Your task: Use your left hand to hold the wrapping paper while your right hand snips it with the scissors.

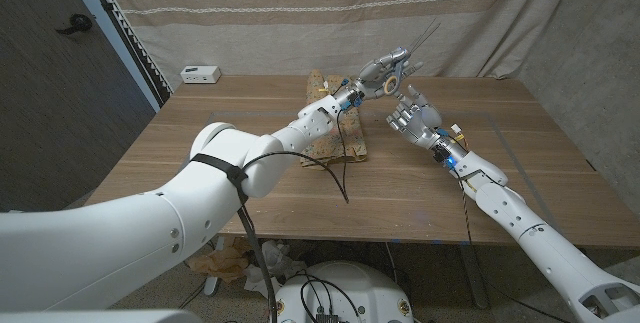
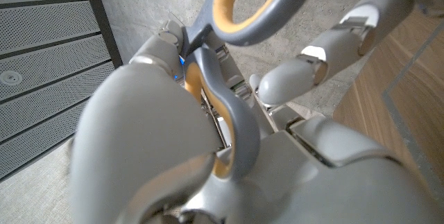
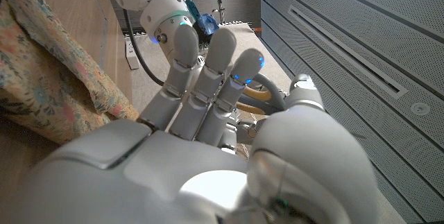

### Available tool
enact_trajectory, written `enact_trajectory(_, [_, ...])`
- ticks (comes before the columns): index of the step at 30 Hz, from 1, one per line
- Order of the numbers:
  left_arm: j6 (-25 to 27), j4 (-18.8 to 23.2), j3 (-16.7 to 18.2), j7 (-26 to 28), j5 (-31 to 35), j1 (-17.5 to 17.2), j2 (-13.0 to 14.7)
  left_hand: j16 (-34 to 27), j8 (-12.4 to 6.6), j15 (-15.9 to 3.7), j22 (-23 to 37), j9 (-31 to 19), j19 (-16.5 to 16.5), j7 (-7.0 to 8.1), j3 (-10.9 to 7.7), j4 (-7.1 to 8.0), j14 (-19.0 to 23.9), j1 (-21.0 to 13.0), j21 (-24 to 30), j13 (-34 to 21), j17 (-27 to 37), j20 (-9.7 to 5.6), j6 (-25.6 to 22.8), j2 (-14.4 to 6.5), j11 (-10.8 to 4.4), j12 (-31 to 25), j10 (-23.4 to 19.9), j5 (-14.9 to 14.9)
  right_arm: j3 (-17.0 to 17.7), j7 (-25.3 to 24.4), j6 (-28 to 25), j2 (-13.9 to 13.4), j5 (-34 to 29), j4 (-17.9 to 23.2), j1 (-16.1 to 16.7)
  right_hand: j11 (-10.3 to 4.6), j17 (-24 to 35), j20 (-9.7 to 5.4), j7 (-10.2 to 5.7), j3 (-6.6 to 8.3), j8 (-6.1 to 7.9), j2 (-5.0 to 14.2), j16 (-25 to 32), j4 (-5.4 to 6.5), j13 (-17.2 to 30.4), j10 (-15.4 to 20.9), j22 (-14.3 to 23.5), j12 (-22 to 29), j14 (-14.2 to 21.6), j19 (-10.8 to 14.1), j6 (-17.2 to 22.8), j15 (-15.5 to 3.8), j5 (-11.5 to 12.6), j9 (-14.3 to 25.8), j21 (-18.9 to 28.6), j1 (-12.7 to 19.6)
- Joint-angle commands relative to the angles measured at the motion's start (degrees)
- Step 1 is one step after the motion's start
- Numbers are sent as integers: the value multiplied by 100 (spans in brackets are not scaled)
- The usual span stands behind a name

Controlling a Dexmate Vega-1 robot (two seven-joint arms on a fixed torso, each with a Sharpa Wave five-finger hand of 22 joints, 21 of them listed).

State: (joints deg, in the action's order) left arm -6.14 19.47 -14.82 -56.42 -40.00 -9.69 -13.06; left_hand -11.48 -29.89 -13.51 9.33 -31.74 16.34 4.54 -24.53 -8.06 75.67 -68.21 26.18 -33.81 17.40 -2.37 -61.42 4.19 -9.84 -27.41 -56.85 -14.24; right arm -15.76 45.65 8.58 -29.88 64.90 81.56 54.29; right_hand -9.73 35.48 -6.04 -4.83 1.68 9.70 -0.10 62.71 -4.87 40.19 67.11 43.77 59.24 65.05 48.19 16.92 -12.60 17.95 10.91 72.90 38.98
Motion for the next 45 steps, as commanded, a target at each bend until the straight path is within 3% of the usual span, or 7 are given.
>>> enact_trajectory(1, [-218,11,-156,-83,135,20,15,-29,-42,-25,15,-28,-27,52,19,-2,53,-378,-39,-10,15,-764,-27,-306,-138,-73,-221,-42,12,99,149,26,-71,-52,11,-22,-51,-602,-4,-108,14,-147,-45,2,-71,-44,-2,-74,14,3,-209,0,111,12,5,-73])
enact_trajectory(8, [-190,11,-182,-114,100,2,18,-32,-39,-24,15,-31,-31,57,27,-1,62,-385,-74,-3,16,-758,-9,-304,-136,-82,-220,-46,70,-145,166,69,-39,-13,74,-22,-90,-603,7,-111,26,-152,-65,-41,-143,14,37,-104,87,94,-376,-21,229,7,75,10])
enact_trajectory(19, [-143,8,-193,-127,44,-20,11,-31,-50,-24,17,-36,-34,45,38,5,65,-392,-133,10,16,-753,-23,-311,-132,-94,-210,-54,60,-52,320,192,-90,-207,-111,-39,-123,-607,-42,-146,58,-184,-96,-109,-149,67,39,-115,247,203,-578,-29,455,1,141,152])
enact_trajectory(43, [56,-6,-83,179,116,7,-26,-25,-62,-22,26,-48,-1,49,66,19,61,-408,-266,23,11,-754,-10,-330,-132,-135,-171,-74,-50,230,195,283,-42,-284,-326,-114,-101,-609,-231,-215,166,-158,-143,-171,-19,176,32,-81,505,349,-347,-31,765,-4,241,407])
enact_trajectory(45, [74,-7,-66,220,131,9,-30,-24,-63,-23,27,-49,3,46,69,18,60,-410,-275,17,11,-755,-9,-327,-133,-145,-174,-75,-67,298,184,277,-55,-320,-361,-137,-146,-604,-256,-218,169,-138,-169,-185,-56,222,201,-103,538,490,-295,-29,797,-2,409,471])
